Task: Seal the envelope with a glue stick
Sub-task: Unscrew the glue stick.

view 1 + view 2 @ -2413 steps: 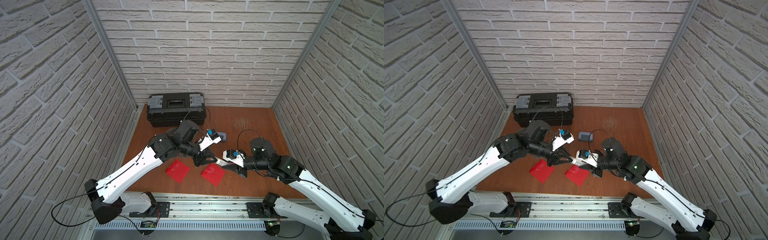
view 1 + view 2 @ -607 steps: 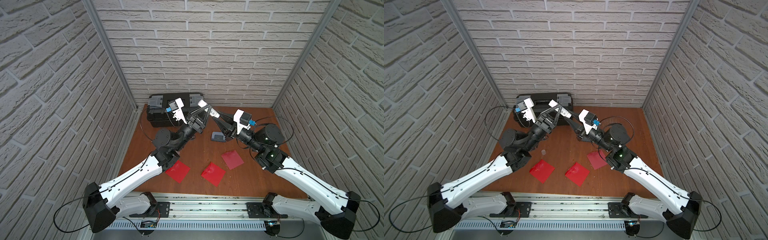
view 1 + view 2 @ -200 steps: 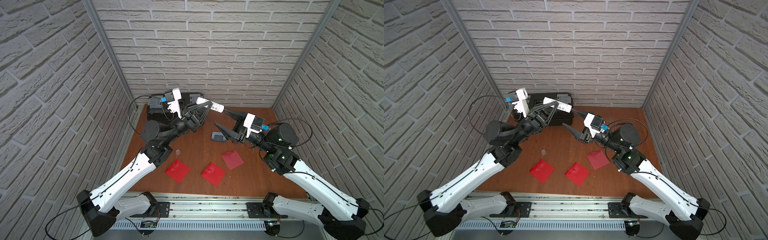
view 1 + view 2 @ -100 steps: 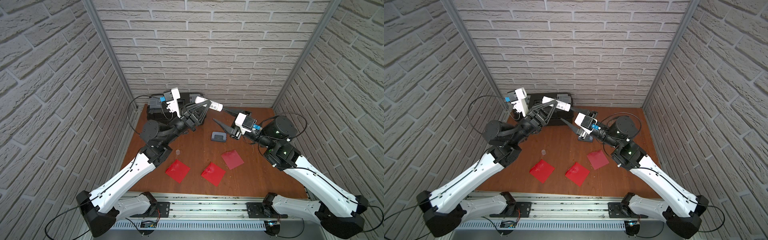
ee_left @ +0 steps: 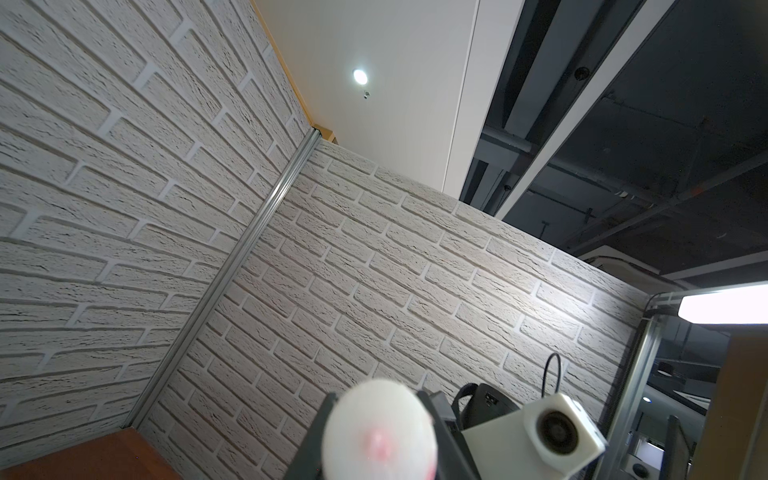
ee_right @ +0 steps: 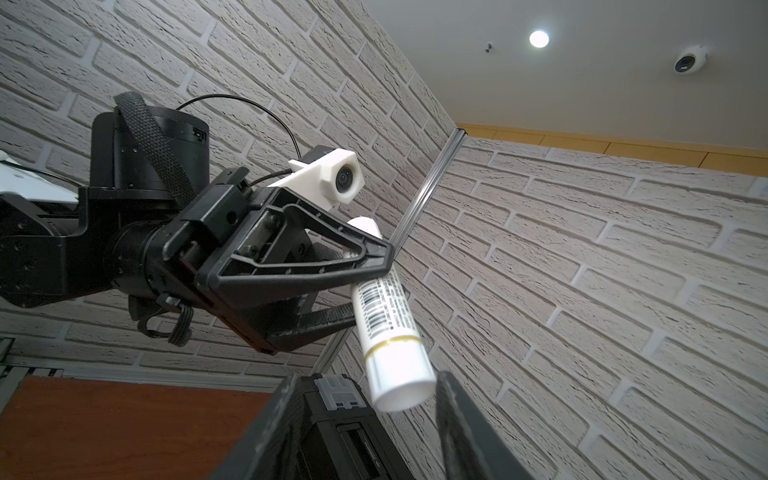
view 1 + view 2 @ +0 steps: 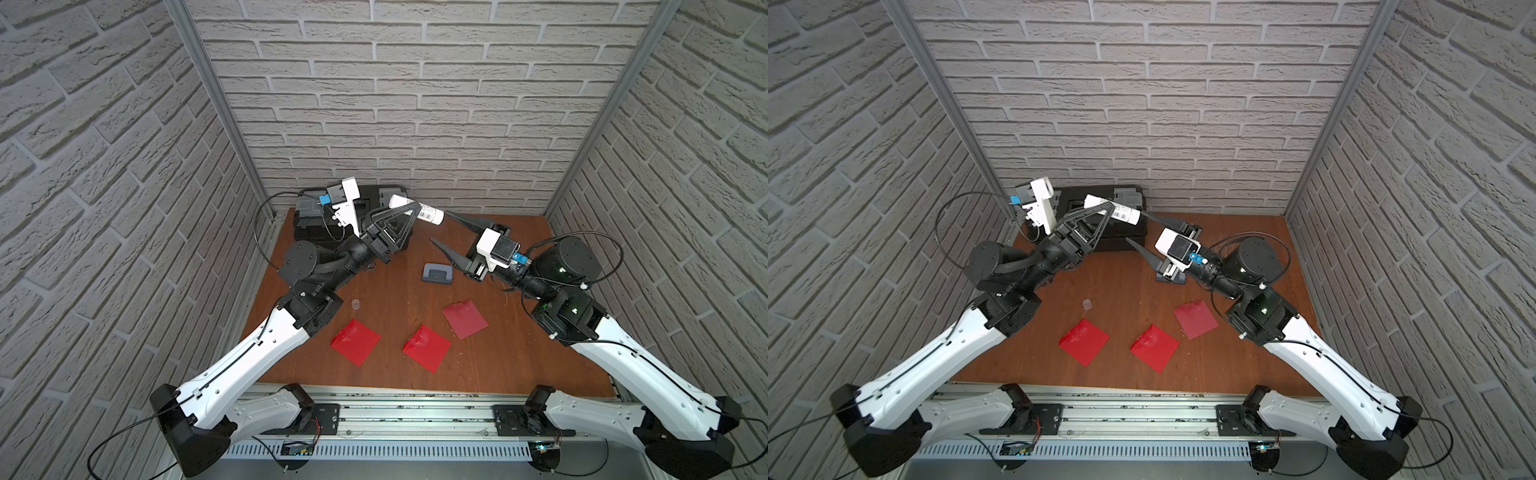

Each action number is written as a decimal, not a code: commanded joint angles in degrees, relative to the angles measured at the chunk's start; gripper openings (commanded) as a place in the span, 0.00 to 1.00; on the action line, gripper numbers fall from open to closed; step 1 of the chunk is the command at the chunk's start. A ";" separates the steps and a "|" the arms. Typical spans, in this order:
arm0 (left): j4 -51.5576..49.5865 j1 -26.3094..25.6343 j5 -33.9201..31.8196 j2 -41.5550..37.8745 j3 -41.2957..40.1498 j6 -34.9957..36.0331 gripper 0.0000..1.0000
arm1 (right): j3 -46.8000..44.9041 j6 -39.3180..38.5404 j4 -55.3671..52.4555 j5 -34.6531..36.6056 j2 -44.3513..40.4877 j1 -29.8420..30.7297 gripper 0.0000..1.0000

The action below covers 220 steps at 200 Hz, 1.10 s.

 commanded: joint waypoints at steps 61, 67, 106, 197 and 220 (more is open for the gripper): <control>1.67 0.33 1.42 -0.38 0.77 -0.71 0.00 | 4.76 -1.06 -0.18 -1.58 3.45 0.13 0.45; 1.56 0.31 1.44 -0.32 0.82 -0.74 0.00 | 4.94 -0.99 -0.08 -1.67 3.54 0.09 0.44; 1.05 0.62 1.34 -0.26 0.87 -0.95 0.00 | 5.60 -0.37 0.40 -2.49 4.22 0.08 0.28; 2.37 -1.05 -0.82 1.99 0.70 0.36 0.38 | 1.20 10.37 12.23 4.11 4.53 2.14 0.03; 3.81 -1.72 -1.38 2.72 0.50 1.48 0.39 | 0.64 10.86 13.62 6.92 5.02 3.34 0.03</control>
